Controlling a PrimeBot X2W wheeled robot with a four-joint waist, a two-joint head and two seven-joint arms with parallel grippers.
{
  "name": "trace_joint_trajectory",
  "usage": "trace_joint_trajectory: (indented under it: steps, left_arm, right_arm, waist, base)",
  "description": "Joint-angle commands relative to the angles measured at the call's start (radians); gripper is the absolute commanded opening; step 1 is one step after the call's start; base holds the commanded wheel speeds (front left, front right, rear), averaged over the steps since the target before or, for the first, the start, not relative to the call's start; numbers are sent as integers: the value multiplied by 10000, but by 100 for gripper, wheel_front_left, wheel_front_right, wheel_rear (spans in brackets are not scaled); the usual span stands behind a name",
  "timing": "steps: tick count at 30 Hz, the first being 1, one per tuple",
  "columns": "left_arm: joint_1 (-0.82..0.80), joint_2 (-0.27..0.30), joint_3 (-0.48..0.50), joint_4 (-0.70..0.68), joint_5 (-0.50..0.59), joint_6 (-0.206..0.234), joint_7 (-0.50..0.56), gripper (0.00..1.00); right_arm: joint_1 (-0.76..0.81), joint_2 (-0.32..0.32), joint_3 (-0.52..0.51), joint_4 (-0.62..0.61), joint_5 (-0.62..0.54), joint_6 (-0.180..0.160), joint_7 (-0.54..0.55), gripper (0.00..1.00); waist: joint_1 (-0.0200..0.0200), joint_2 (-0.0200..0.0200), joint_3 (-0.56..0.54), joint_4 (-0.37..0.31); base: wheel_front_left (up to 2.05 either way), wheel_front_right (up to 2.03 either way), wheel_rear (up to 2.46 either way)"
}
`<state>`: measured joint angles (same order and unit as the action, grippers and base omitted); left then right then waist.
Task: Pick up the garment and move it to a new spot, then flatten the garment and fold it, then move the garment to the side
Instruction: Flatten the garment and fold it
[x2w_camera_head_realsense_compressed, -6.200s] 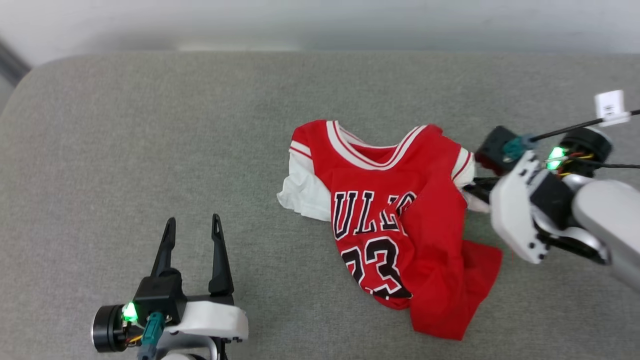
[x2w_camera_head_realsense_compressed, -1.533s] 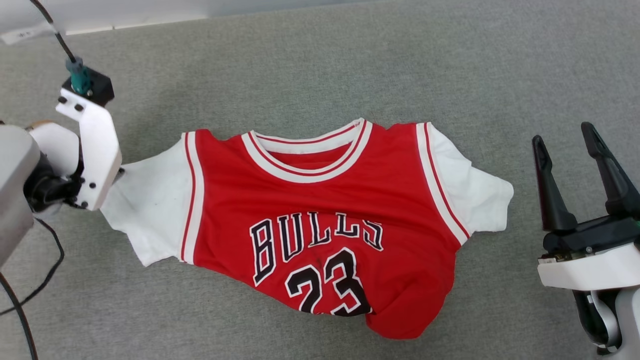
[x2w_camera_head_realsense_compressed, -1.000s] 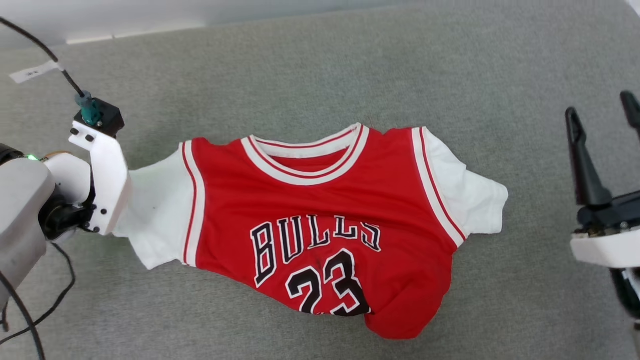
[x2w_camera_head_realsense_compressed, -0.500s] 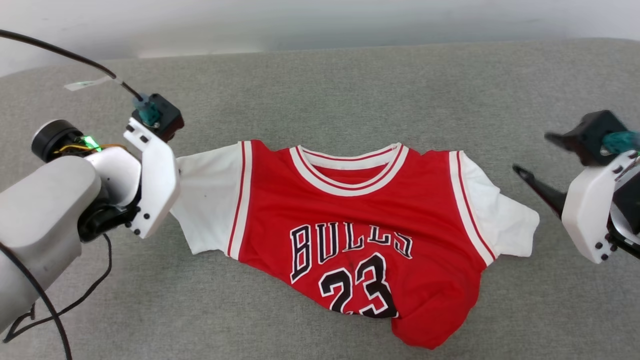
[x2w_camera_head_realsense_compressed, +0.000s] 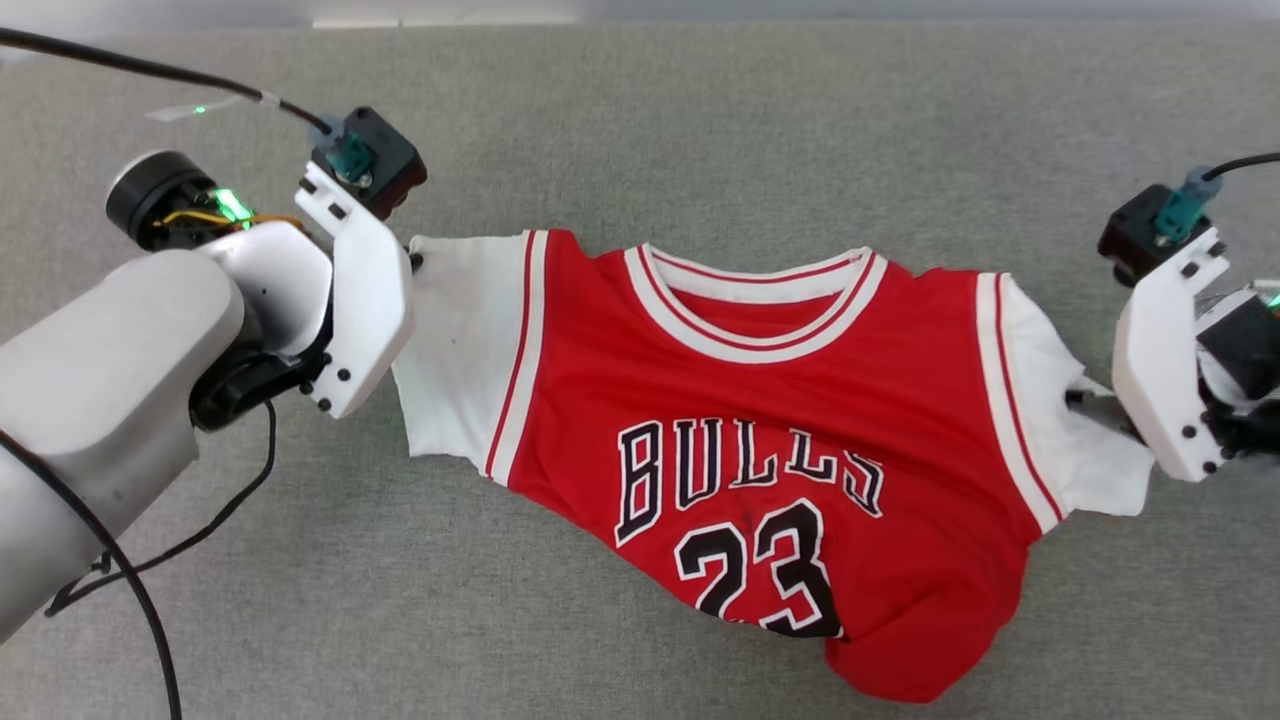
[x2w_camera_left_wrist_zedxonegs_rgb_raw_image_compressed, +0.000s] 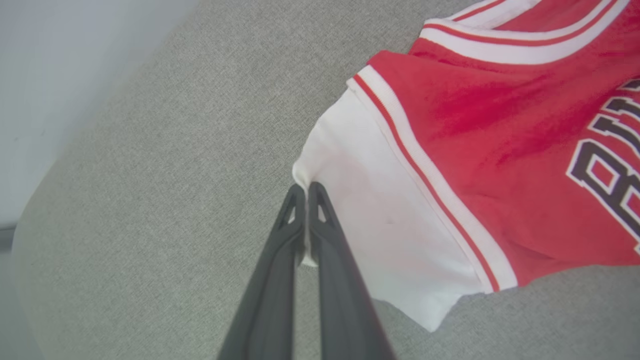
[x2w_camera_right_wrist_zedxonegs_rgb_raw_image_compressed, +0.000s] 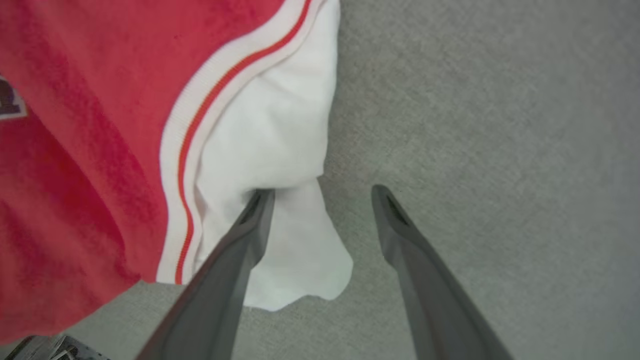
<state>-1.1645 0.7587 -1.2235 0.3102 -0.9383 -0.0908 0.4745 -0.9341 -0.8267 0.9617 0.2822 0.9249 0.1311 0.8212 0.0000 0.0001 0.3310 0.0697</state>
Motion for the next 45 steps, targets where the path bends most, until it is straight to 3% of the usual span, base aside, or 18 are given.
trace_joint_trajectory:
  steps: [1,8,9,10,15,17,29,38,39,45]
  left_arm:
    - [-179,-60,61,-63,76,79,-75,0]
    - [-209,-123,99,46,62,109,-221,0]
    - [-173,-132,95,96,39,97,-232,0]
    - [-122,-132,83,149,37,81,-258,0]
    - [89,-27,61,438,-36,24,-439,0]
    - [158,77,146,473,-25,-17,-795,0]
    - [-881,481,861,-705,255,96,-1640,0]
    - [-3053,-109,1771,-261,845,379,-2052,0]
    - [-3957,-440,2003,213,1228,443,-2323,0]
    - [-5692,-1015,2433,1259,1946,558,-2993,0]
  right_arm:
    - [-64,151,227,279,97,-7,-125,100]
    - [726,719,1651,1294,405,-7,-458,100]
    - [734,788,1770,1317,437,-5,-673,53]
    - [722,870,1774,1357,523,-5,-960,0]
    - [140,712,1816,1299,565,-7,-2295,0]
    - [-459,252,1659,1039,654,-7,-3439,0]
    - [-1912,-1116,1150,1,551,-7,-5079,0]
    - [-4584,-612,340,960,-199,-7,-5188,0]
    - [-5681,-259,107,1546,-580,-7,-5317,0]
    - [-7934,614,-156,2820,-1656,-7,-5889,0]
  waist:
    - [0,-1,391,225]
    - [0,-1,670,234]
    - [0,-1,654,221]
    - [0,-1,611,198]
    - [0,-1,87,36]
    - [0,-1,-498,-49]
    - [0,-1,-1344,-77]
    - [0,-1,-501,-138]
    - [0,-1,-96,-126]
    - [0,-1,755,-152]
  base:
    - [0,0,0]
    - [0,0,0]
    - [0,0,0]
    - [0,0,0]
    - [0,0,0]
    - [0,0,0]
    - [0,0,0]
    - [0,0,0]
    - [0,0,0]
    - [0,0,0]
